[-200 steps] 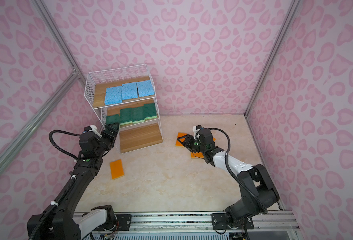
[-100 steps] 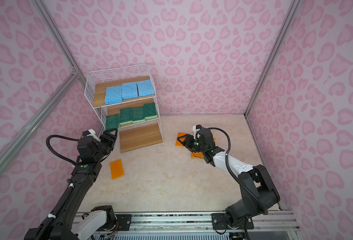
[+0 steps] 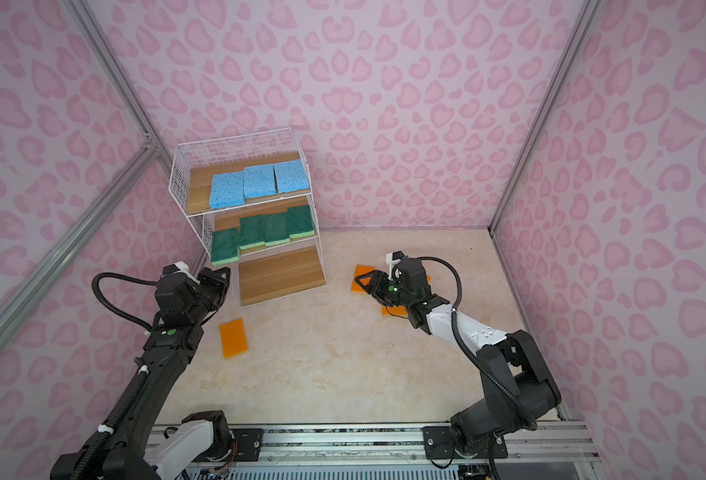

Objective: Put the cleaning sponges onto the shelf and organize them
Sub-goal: 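Release the green sponge and press it into line on the middle shelf, then withdraw the left gripper and lower it toward an orange sponge on the table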

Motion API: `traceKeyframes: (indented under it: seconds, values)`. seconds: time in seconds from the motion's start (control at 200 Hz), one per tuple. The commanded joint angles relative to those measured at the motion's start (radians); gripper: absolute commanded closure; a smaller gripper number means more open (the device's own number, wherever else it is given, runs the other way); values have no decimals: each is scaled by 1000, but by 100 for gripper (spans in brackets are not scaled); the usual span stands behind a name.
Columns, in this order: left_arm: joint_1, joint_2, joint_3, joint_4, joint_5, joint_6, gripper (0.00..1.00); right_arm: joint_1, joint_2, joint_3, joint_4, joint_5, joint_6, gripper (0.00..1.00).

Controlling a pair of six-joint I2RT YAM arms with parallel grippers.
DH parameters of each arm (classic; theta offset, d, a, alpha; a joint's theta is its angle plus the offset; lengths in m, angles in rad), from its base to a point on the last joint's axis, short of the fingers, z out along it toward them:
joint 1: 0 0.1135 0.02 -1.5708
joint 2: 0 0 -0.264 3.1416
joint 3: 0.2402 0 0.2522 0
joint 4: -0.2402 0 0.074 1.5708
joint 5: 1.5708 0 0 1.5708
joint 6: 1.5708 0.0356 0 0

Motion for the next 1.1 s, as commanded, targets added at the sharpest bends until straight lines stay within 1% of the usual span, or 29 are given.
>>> traceKeyframes:
  seconds: [0.0, 0.15, 0.3, 0.615, 0.765, 0.805, 0.87, 0.9, 0.92, 0.97, 1.025, 1.095]
  values:
    - [3, 18, 28, 27, -6, 5, 97, -4, 4, -8, 6, -4, -13, 43]
    - [4, 63, 74, 25, -27, 46, 97, -7, 20, -4, 10, -7, -16, 43]
    - [15, 120, 100, 45, -12, 45, 97, -9, 32, -1, 15, -14, -13, 43]
    - [18, 172, 159, 55, -19, 56, 97, -16, 37, 9, 3, -14, -25, 43]
    - [17, 163, 161, 57, -1, 55, 96, -16, 37, 11, -3, -12, -27, 43]
    - [17, 152, 152, 57, 4, 57, 91, -16, 36, 11, -6, -11, -30, 43]
    - [18, 127, 130, 52, 10, 67, 72, -16, 33, 11, -7, -8, -33, 43]
    - [17, 115, 120, 45, 13, 69, 65, -16, 33, 11, -9, -7, -34, 42]
    - [18, 105, 109, 42, 14, 71, 58, -17, 32, 11, -9, -7, -35, 42]
    - [18, 77, 82, 38, 18, 71, 47, -15, 30, 9, -10, -7, -35, 42]
    - [17, 45, 53, 24, 23, 73, 39, -10, 27, 7, -13, -6, -37, 42]
    - [17, 2, 13, -3, 32, 75, 37, -4, 18, 5, -21, 1, -43, 42]
